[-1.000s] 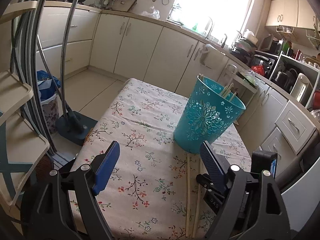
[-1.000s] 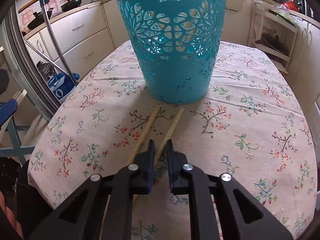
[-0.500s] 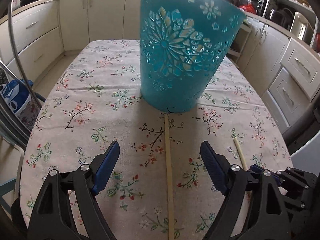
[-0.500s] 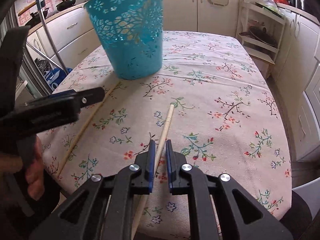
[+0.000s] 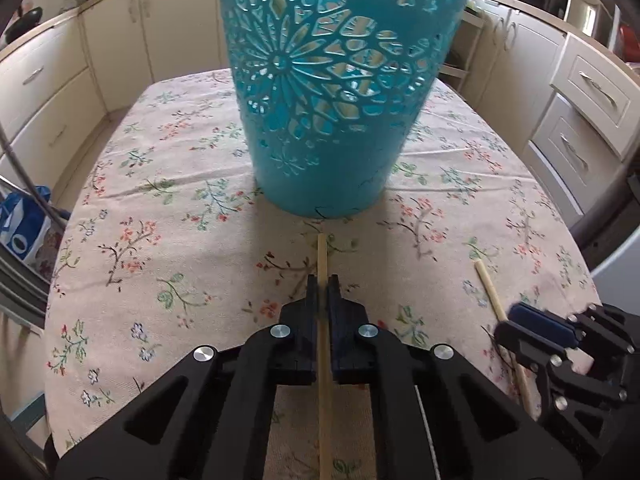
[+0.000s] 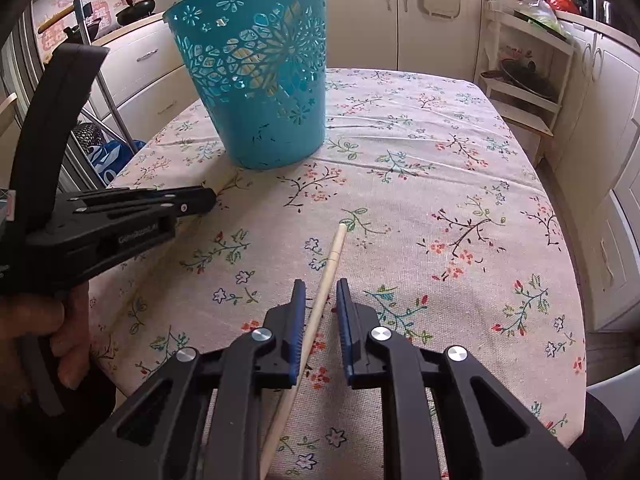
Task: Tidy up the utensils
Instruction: 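Return both grippers to the remaining sticks and grasp one stick each, then lift the stick with the left gripper and drop it into the teal basket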
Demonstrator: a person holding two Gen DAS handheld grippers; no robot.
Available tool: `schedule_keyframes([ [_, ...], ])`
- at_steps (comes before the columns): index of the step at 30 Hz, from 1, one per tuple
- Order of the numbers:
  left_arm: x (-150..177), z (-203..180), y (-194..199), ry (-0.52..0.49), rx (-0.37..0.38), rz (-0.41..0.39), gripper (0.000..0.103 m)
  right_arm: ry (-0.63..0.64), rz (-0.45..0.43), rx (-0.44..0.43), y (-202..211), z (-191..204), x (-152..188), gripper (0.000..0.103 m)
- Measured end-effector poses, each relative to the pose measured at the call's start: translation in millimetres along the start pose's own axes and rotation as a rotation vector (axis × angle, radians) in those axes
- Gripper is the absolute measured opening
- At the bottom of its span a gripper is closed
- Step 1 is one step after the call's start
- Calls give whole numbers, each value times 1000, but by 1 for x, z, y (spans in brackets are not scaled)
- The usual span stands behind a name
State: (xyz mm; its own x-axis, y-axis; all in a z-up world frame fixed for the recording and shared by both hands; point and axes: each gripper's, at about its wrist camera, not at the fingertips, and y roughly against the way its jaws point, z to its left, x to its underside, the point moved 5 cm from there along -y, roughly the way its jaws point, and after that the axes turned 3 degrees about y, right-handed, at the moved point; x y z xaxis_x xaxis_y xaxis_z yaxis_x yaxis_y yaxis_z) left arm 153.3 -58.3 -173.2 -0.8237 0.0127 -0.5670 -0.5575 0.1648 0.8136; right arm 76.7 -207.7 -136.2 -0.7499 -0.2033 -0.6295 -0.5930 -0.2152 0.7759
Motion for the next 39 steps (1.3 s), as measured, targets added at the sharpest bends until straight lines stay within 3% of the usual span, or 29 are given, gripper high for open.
schedule_keyframes([
  [3, 6, -4, 22, 8, 99, -11, 4, 2, -9, 1, 0, 0, 1, 16],
  [6, 2, -10, 61, 27, 269, -75, 4, -5, -17, -2, 0, -1, 1, 16],
  [10, -34, -15, 126, 36, 431, -249, 4, -10, -24, -3, 0, -1, 1, 16],
  [13, -73, -14, 171, 45, 470, -414, 4, -17, -28, -8, 0, -2, 1, 16],
  [18, -143, -8, 211, 114, 445, -658, 4, -24, -36, -18, 1, -2, 1, 16],
  [24, -197, 5, 212, 234, 340, -838, 4, -34, -56, -44, 1, -6, 2, 17],
  [31, -227, 17, 167, 270, 159, -893, 4, -37, -64, -61, -2, -6, 0, 17],
  [39, -221, 11, 143, 233, 82, -863, 5, -46, -63, -75, -3, -7, -3, 17],
])
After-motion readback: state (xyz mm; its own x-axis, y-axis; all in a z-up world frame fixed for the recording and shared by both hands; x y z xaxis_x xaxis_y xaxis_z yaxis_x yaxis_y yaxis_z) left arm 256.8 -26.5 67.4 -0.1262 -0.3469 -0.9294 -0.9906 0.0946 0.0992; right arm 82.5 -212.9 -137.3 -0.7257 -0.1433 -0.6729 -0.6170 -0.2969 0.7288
